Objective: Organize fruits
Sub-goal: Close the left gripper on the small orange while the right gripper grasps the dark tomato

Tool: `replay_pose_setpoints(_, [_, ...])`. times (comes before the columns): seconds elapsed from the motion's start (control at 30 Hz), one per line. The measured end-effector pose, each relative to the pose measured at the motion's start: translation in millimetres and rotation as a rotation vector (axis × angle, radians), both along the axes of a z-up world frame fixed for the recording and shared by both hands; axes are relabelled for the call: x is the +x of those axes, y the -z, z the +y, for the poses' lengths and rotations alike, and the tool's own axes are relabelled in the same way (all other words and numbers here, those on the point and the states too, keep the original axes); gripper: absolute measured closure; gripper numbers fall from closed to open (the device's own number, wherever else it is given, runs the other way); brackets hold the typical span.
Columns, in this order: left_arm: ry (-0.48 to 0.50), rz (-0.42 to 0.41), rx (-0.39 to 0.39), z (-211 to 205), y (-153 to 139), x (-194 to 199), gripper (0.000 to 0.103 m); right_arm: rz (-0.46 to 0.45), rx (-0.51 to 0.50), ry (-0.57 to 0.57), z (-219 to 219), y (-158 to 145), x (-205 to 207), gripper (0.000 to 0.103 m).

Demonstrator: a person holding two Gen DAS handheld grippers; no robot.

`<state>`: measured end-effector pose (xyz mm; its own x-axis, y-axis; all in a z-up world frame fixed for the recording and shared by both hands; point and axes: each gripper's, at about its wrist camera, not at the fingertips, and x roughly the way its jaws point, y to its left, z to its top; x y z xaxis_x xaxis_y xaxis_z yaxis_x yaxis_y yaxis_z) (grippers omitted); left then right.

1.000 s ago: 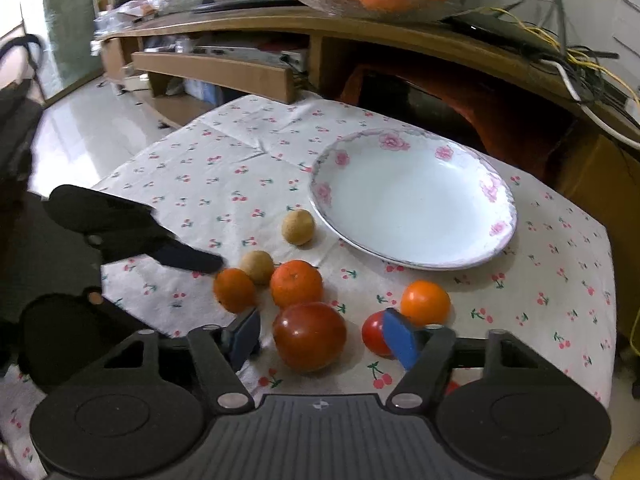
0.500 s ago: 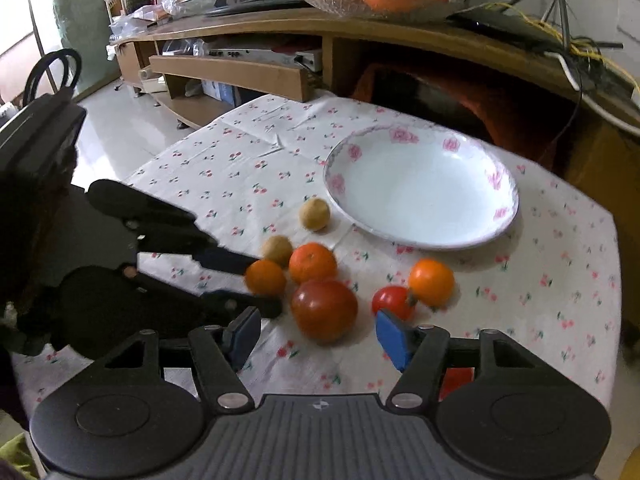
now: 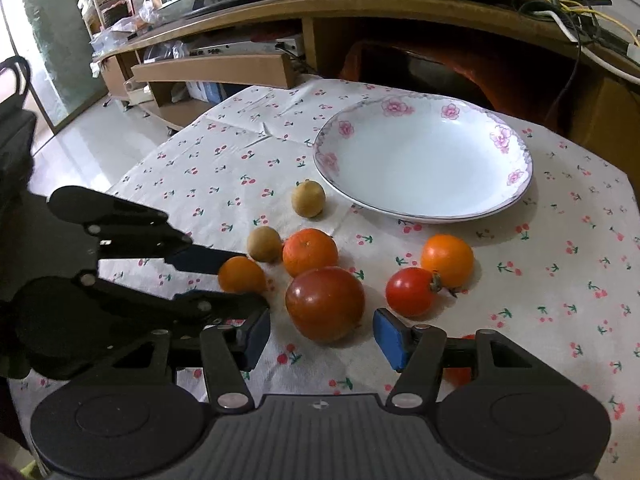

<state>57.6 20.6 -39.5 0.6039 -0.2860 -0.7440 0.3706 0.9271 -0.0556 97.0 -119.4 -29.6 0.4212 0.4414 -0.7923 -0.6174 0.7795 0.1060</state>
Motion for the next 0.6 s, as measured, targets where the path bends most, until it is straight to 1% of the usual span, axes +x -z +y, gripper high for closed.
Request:
replay_pose_setpoints(0.1, [0.003, -0.011, 0.010, 0, 1, -3, 0.068, -0.011, -0.007, 0.013, 3, 2, 2, 0.048])
replay_pose_setpoints(0.13, [0.001, -0.012, 0.007, 0, 1, -4, 0.068, -0.015, -0.012, 0.013, 5, 2, 2, 0.053])
replay_pose_setpoints(0.17, [-0.003, -0.012, 0.004, 1, 1, -4, 0.068, -0.018, -0.019, 0.015, 6, 2, 2, 0.061])
replay_pose_setpoints(0.27, [-0.020, -0.013, 0.008, -1, 1, -6, 0.068, -0.020, -0.033, 0.029, 8, 1, 0, 0.062])
replay_pose_setpoints(0.4, [-0.037, 0.004, 0.016, -4, -2, -7, 0.069, 0.001, -0.033, 0.044, 6, -2, -2, 0.062])
replay_pose_setpoints(0.5, [-0.054, 0.029, 0.014, -5, -5, -7, 0.069, 0.003, -0.042, 0.054, 3, -4, -7, 0.062])
replay_pose_setpoints(0.6, [-0.073, 0.035, 0.010, -6, -11, -8, 0.069, 0.005, -0.039, 0.062, 0, -8, -12, 0.062])
